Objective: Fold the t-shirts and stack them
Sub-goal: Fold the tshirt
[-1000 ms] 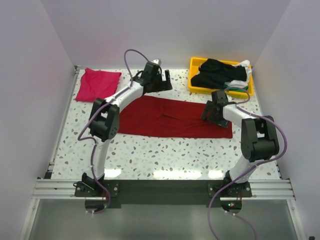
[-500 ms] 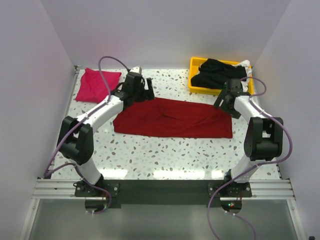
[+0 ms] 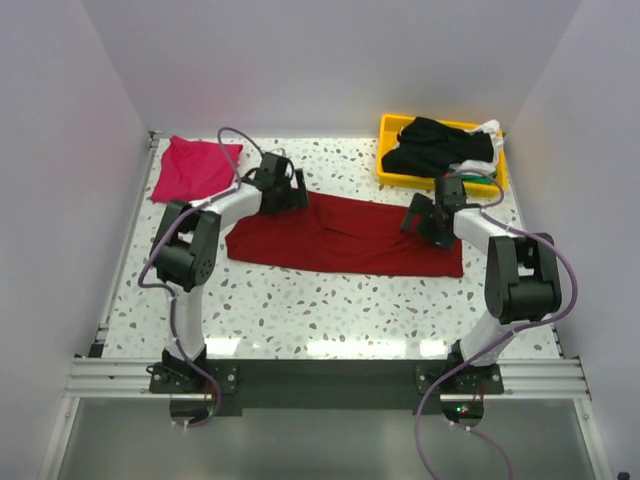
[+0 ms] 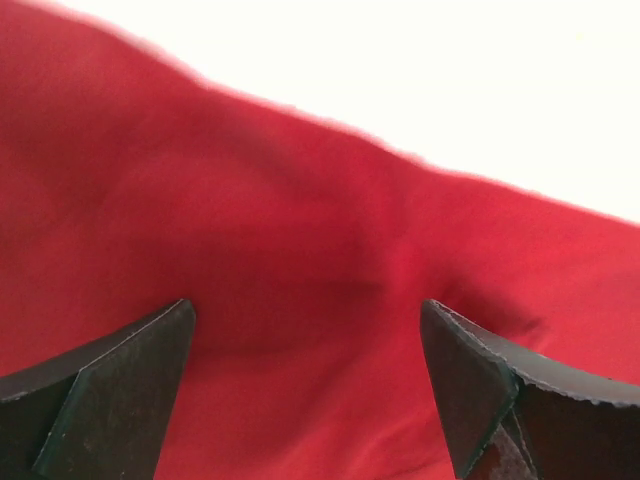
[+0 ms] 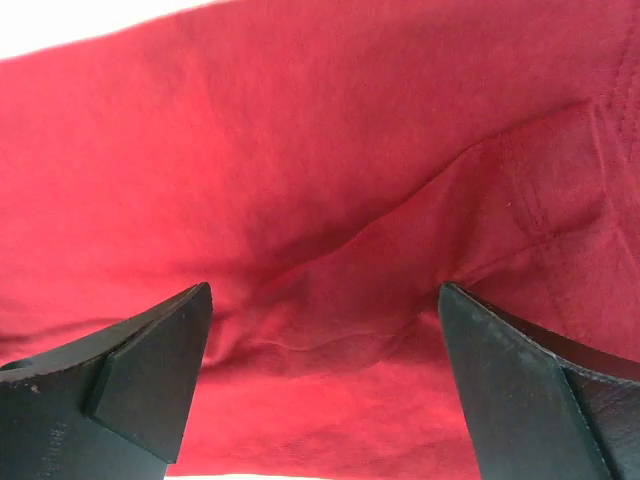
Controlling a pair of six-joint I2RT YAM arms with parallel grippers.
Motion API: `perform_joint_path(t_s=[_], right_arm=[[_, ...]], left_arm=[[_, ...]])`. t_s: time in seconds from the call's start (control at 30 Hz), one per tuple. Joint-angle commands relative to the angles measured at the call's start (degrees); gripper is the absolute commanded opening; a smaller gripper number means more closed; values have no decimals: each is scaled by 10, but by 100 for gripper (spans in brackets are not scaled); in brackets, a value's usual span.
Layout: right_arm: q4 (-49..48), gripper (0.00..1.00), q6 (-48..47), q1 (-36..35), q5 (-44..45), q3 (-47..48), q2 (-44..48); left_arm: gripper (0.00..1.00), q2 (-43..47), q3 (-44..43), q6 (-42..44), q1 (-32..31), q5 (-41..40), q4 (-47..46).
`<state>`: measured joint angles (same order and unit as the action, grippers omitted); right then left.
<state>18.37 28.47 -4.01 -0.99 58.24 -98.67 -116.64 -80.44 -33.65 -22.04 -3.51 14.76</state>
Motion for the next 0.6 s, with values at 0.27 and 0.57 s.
perform_joint_path(t_s=[0.27, 0.57], right_arm=[[70, 99, 183, -246, -37, -227, 175], [24, 99, 121, -416, -206, -179, 223]], left_arm=[[100, -359, -458, -7, 17, 189, 26], [100, -473, -536, -228, 7, 244, -251]])
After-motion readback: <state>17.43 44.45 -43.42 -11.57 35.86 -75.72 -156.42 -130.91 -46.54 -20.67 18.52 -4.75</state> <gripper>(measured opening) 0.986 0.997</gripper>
